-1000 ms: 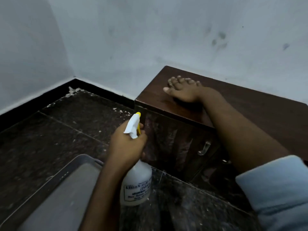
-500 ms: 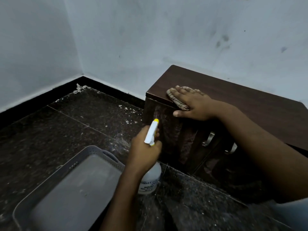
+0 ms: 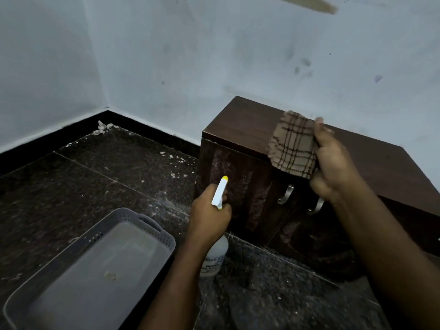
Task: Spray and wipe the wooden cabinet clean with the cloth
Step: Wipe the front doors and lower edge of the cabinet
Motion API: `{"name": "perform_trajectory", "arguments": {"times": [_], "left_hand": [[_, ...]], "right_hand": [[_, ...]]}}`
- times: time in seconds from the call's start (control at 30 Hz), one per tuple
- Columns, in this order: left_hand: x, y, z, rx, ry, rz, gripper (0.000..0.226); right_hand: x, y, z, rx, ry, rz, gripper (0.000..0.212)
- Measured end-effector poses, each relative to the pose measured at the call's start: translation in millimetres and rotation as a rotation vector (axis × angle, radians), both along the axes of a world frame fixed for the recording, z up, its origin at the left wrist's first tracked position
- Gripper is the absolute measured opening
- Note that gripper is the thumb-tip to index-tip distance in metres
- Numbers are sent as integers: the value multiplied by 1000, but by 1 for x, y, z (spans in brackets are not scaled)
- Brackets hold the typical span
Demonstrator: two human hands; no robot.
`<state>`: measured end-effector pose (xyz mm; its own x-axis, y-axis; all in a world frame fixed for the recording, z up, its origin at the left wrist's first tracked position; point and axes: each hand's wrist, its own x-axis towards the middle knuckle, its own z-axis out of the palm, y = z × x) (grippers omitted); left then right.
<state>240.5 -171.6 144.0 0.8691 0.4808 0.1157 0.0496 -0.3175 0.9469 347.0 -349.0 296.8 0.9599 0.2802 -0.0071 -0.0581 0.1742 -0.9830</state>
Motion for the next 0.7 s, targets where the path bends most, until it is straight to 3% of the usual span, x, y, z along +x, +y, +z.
{"name": "perform_trajectory", "arguments": {"times": [0.07,0.17,0.23,0.3,0.4,0.53,0.6,0.7], "left_hand": [[5,-3,-3,-43,-7,14,21],[10,-3,-11,-46,4,-1,22],[12,-2,-14,-46,-10,-14,24],[13,3,-17,-47,-17,-19,24],[10,12,-23,-62,-25,-5,19],[7,17,-28,-93,-67,30,38],[9,18,-33,-95,-53,87,33],[8,24,-38,-130,-54,137,31]], "right_hand": [[-18,-4,-18,237,140,-114,57],[-32,-9,-47,404,263,-174,58],[-35,-8,-65,448,205,-245,48],[-36,1,-79,409,-22,-409,37],[-26,25,-105,-39,-709,-490,44],[18,50,-142,-1089,-1552,-147,56],[32,53,-160,-1416,-1825,59,57],[43,49,-176,-1742,-1972,275,62]]}}
